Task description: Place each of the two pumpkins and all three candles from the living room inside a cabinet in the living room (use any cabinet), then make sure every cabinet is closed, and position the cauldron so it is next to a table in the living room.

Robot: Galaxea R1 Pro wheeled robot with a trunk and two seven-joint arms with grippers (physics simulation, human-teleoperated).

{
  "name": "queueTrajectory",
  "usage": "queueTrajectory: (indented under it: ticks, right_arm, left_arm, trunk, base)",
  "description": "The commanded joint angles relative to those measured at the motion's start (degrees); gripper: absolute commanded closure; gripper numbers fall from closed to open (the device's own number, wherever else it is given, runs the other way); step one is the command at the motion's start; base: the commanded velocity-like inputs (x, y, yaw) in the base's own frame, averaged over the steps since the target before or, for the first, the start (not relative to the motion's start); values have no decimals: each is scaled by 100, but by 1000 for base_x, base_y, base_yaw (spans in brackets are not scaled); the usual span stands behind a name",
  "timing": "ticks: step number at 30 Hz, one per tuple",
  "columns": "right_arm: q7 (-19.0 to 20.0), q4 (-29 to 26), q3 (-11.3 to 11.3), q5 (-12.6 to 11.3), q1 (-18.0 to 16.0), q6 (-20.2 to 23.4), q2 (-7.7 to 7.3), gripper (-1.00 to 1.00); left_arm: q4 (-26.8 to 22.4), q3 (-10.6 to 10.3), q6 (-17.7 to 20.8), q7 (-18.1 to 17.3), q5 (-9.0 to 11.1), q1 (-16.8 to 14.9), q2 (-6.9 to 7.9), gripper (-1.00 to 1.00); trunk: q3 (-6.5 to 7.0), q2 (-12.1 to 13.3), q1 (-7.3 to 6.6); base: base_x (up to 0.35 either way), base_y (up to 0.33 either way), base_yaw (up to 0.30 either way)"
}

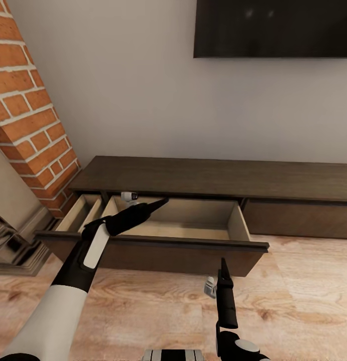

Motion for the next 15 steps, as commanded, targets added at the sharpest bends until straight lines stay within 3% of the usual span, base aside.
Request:
queueTrajectory:
  ticks: [1,8,13,15]
  right_arm:
    - [3,1,0,5,0,0,1,-100]
    - [32,1,0,12,0,-26,8,-100]
    - [525,-17,-3,-19,0,-39,-10,-100]
    - [1051,-73,-18,-71,0,-73,-14,-100]
  left_arm:
    - [0,1,0,0,0,0,-2,-100]
    - [1,-6,0,23,-3,0,-18,-100]
    - [64,-7,0,58,-7,0,-25,-100]
    - [278,4,3,67,-11,0,-27,-100]
  trunk:
    - [-23,-2,2]
    - [-178,-11,20]
    - [-289,-18,33]
    - [-333,-20,38]
  base:
    - [0,0,0]
    - [0,0,0]
    - [0,0,0]
    - [0,0,0]
